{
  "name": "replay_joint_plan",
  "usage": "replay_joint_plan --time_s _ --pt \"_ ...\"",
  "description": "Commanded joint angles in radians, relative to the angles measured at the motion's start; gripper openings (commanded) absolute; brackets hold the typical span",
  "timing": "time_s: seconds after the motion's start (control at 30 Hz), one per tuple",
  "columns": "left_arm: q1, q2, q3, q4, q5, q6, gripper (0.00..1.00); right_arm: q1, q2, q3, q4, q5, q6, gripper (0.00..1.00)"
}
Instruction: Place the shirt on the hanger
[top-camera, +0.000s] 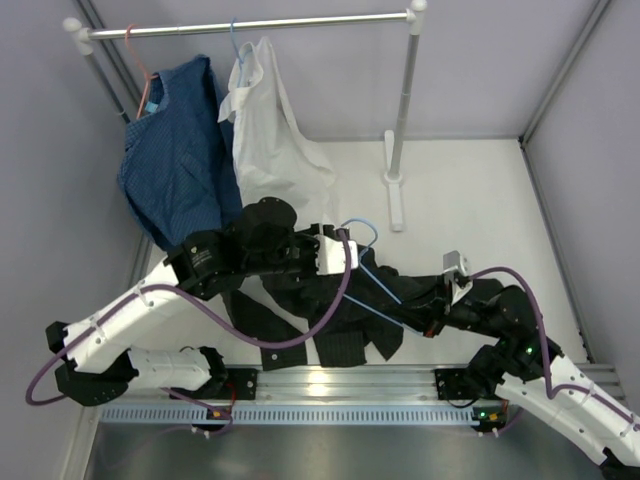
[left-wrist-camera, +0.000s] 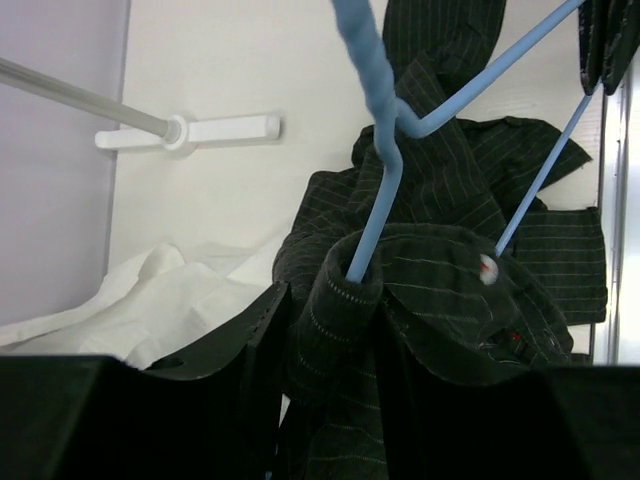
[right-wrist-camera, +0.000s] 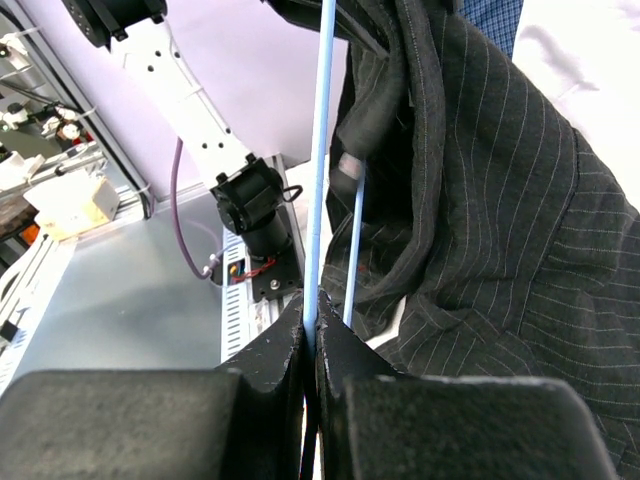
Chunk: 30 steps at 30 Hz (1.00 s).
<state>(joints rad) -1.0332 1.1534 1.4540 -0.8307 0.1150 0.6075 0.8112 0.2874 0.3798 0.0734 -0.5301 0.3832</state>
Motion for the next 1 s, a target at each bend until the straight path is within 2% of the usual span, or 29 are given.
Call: replay_joint_plan --time_s 0.0,0.07,0.2,0.3,0.4,0.53,0.6,0.67,0.97 --pt "0.002 0.012 0.022 0.035 0.080 0.017 0.41 0.014 -0.010 0.051 0.065 -0.033 -0.029 0.00" --pt "0.004 0.017 0.019 0.036 0.119 0.008 0.39 0.016 -0.004 0.057 0.063 -0.037 -0.032 0.00" --pt "0.004 0.008 0.019 0.036 0.205 0.001 0.19 0.014 -0.005 0.067 0.054 -0.033 -0.043 0.00" --pt "0.002 0.003 0.029 0.036 0.228 -0.008 0.17 0.016 -0.007 0.070 0.051 -0.030 -0.044 0.00" --pt "0.004 -0.004 0.037 0.038 0.248 -0.015 0.06 0.014 -0.007 0.068 0.057 -0.030 -0.041 0.00" --pt "0.002 -0.014 0.052 0.039 0.319 -0.035 0.06 0.016 0.002 0.070 0.080 -0.039 -0.030 0.00" --pt "0.004 -0.017 0.057 0.044 0.345 -0.048 0.12 0.014 0.016 0.074 0.088 -0.054 -0.029 0.00" --pt "0.004 -0.014 0.060 0.051 0.371 -0.051 0.13 0.014 0.041 0.088 0.088 -0.068 -0.029 0.00" --pt "0.002 0.006 0.057 0.058 0.396 -0.075 0.14 0.016 0.068 0.103 0.126 -0.085 -0.017 0.00"
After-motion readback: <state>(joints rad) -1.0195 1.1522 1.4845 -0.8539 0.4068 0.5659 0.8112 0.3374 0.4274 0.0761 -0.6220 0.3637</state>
